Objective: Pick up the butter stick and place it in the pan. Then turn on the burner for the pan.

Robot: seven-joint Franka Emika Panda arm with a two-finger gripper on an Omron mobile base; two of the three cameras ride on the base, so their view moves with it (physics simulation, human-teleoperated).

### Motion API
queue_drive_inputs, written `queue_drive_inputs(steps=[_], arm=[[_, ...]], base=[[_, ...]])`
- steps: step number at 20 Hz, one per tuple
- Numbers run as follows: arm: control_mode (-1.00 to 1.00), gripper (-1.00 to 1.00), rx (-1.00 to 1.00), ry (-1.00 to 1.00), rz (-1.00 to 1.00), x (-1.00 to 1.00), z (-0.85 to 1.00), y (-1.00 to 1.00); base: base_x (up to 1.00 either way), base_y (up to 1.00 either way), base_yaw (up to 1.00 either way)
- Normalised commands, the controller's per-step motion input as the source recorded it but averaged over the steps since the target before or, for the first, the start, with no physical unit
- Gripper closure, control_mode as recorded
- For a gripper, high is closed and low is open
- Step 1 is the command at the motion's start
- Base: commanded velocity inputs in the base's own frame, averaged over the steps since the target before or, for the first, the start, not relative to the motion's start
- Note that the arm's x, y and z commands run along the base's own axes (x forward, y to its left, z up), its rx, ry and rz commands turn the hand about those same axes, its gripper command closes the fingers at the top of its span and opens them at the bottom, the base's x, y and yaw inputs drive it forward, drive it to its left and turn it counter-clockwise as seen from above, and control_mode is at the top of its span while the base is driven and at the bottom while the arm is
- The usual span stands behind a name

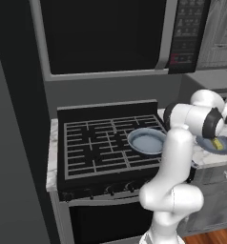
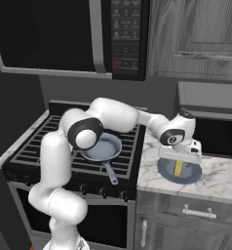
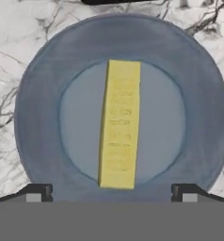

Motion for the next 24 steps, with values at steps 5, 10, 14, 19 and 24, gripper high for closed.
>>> queue_drive_inputs(steps=[5, 10, 14, 19, 24], arm=[[-1.0, -1.0, 0.0, 0.02, 0.0, 0.12, -0.25, 0.0], [-1.0, -1.0, 0.0, 0.03, 0.0, 0.06, -0.23, 0.0], [-1.0, -1.0, 0.0, 0.02, 0.0, 0.03, -0.24, 0.0], [-1.0, -1.0, 0.0, 0.01, 0.0, 0.0, -0.23, 0.0], [-1.0, -1.0, 0.0, 0.01, 0.0, 0.0, -0.23, 0.0]], base=[[0.0, 0.0, 0.0], [0.0, 0.0, 0.0], [0.0, 0.0, 0.0], [0.0, 0.0, 0.0], [0.0, 0.0, 0.0]])
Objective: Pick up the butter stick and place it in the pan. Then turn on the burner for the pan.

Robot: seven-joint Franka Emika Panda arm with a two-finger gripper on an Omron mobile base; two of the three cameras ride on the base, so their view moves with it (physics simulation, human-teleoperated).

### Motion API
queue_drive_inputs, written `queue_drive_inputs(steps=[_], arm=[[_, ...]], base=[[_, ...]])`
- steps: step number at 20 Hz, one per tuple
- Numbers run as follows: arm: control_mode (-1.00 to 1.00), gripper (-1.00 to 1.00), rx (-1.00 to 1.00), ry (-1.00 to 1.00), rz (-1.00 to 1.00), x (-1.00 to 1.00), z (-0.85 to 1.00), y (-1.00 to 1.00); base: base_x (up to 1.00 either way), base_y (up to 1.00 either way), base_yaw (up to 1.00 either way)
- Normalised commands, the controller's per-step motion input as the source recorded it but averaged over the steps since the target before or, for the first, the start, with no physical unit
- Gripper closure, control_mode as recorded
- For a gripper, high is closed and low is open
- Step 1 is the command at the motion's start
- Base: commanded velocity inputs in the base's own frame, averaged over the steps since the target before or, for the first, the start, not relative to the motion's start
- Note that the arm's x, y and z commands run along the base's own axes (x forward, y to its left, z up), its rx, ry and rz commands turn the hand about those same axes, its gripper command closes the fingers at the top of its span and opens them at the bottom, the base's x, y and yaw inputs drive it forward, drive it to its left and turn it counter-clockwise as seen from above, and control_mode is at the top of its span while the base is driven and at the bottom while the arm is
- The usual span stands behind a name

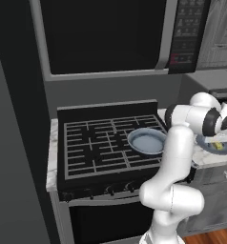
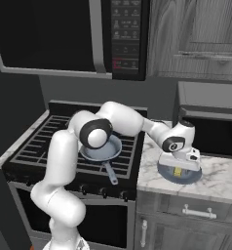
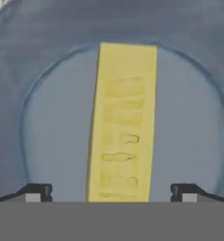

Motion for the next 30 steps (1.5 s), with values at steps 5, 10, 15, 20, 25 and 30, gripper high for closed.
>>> queue_drive_inputs(steps=[5, 10, 15, 20, 25, 30], arm=[[-1.0, 1.0, 0.0, 0.0, 0.0, 0.0, -0.06, 0.0], [-1.0, 1.0, 0.0, 0.0, 0.0, 0.0, 0.0, 0.0], [-1.0, 1.0, 0.0, 0.0, 0.0, 0.0, 0.04, 0.0], [-1.0, 1.0, 0.01, 0.0, 0.0, -0.19, 0.43, 0.0], [-1.0, 1.0, 0.0, 0.0, 0.0, -0.65, 0.41, 0.24], [-1.0, 1.0, 0.0, 0.0, 0.0, -0.65, 0.47, 0.53]], base=[[0.0, 0.0, 0.0], [0.0, 0.0, 0.0], [0.0, 0.0, 0.0], [0.0, 0.0, 0.0], [0.0, 0.0, 0.0], [0.0, 0.0, 0.0]])
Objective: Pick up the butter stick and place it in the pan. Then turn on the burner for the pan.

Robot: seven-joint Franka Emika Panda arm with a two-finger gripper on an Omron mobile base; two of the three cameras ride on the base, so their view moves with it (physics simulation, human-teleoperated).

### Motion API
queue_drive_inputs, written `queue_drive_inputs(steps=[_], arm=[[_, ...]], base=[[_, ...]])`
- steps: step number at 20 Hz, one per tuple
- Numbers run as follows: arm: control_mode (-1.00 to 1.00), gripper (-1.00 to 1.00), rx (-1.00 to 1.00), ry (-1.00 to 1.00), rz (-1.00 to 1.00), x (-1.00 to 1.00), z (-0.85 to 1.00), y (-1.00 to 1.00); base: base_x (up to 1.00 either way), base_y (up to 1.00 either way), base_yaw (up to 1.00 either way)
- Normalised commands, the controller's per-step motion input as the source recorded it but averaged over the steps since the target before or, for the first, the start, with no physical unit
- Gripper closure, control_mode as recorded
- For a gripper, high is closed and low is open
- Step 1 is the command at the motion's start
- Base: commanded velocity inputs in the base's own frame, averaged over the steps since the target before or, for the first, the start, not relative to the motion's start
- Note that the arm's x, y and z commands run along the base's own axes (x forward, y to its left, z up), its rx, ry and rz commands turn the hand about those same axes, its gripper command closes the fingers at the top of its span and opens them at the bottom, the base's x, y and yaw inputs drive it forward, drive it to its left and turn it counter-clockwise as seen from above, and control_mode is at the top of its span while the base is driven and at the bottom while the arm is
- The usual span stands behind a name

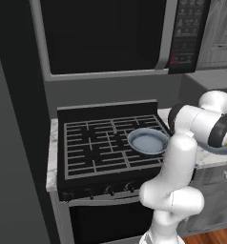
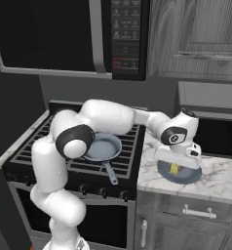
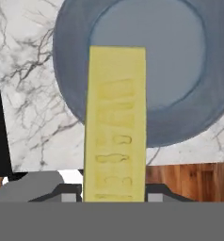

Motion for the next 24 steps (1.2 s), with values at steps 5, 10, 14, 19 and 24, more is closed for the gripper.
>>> queue_drive_inputs(steps=[5, 10, 14, 19, 24], arm=[[-1.0, 1.0, 0.0, 0.01, 0.0, -0.5, 0.5, 0.7], [-1.0, 1.0, 0.0, 0.03, 0.0, -0.45, 0.37, 0.89], [-1.0, 1.0, 0.0, 0.03, 0.0, -0.4, 0.26, 0.99], [-1.0, 1.0, -0.01, 0.03, 0.0, -0.21, 0.25, 1.0], [-1.0, 1.0, 0.0, 0.03, 0.0, -0.01, 0.32, 0.9]], base=[[0.0, 0.0, 0.0], [0.0, 0.0, 0.0], [0.0, 0.0, 0.0], [0.0, 0.0, 0.0], [0.0, 0.0, 0.0]])
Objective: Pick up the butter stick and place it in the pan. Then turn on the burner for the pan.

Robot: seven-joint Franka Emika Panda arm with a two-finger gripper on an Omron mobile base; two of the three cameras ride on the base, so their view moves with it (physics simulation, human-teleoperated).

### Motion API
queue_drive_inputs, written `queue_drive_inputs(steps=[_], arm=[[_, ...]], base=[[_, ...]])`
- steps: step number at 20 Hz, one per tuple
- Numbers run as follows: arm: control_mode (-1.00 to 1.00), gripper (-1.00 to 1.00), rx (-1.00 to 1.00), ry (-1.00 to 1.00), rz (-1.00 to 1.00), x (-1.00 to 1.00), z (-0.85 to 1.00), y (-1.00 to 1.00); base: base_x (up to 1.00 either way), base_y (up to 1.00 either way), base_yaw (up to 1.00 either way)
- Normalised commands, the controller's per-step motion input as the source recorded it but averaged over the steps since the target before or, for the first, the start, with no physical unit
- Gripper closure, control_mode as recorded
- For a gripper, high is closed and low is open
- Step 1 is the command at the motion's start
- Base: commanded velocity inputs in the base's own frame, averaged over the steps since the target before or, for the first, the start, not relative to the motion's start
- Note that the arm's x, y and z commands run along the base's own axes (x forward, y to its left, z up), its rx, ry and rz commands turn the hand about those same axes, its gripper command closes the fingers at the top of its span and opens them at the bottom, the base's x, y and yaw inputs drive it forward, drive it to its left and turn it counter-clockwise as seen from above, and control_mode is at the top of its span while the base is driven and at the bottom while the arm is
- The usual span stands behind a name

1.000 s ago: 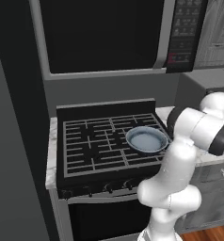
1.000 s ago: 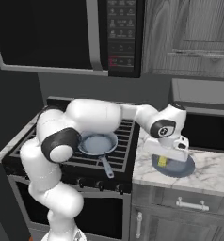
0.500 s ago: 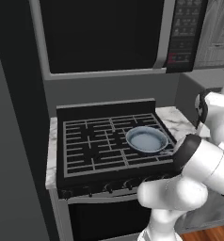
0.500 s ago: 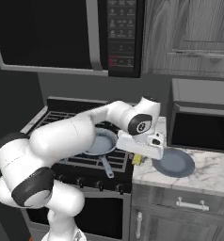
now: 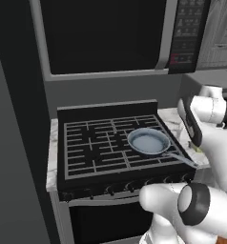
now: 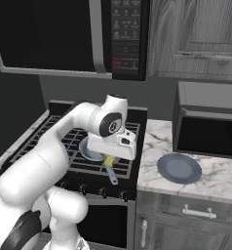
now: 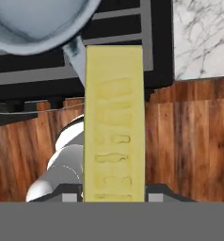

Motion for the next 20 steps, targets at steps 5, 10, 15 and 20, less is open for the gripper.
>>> queue_drive_inputs(steps=[5, 10, 15, 20], arm=[[-1.0, 1.0, 0.0, 0.06, 0.0, 0.01, 0.14, 0.73], [-1.0, 1.0, 0.0, 0.04, 0.0, 0.32, 0.0, 0.43], [-1.0, 1.0, 0.0, 0.04, 0.0, 0.52, 0.0, 0.2], [-1.0, 1.0, 0.0, 0.08, 0.0, 0.51, -0.01, 0.19]], base=[[0.0, 0.0, 0.0], [0.0, 0.0, 0.0], [0.0, 0.0, 0.0], [0.0, 0.0, 0.0]])
